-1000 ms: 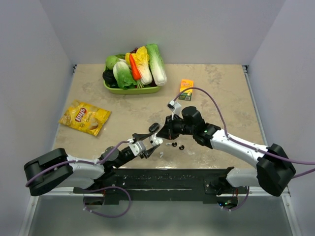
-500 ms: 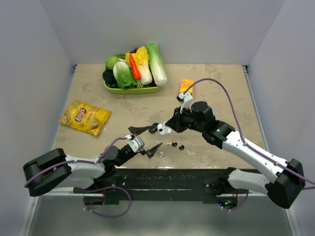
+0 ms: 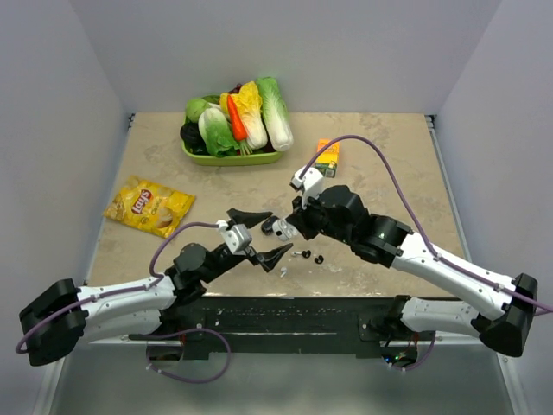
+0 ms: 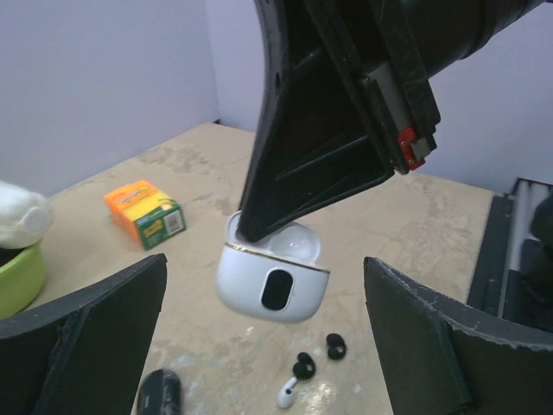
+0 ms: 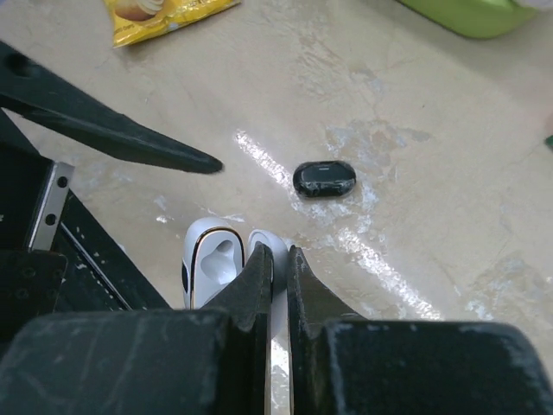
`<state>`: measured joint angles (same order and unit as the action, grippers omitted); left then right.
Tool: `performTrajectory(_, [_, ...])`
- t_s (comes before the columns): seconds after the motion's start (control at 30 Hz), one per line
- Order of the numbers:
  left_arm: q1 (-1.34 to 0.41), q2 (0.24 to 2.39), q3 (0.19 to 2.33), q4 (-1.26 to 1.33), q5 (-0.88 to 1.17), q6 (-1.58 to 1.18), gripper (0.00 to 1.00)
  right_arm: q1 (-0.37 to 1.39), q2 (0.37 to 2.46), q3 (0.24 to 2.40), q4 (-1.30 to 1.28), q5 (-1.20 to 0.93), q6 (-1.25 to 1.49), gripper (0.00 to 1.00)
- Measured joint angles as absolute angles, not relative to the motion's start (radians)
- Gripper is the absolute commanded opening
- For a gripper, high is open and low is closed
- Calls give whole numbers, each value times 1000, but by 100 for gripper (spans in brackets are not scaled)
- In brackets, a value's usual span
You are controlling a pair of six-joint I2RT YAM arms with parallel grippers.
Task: Insert the wireless bluetooth earbuds into the charging case
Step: Adjust the charging case.
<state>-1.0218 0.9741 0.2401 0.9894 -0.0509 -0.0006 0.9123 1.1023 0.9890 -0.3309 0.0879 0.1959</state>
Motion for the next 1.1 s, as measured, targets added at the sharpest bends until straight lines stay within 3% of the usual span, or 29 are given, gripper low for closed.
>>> performTrajectory(0.4, [-883,953,440,560,370,-78,100,1047,1072,1132,-451,219,-43,0])
performTrajectory(0.63, [-837,983,496,483,515,-79,77,1069,1057,1132,-464,188,-93,0])
performTrajectory(1.1, [-802,1068,550,485,665,-87,68,1087,1058,1132,-465,184,-107,0])
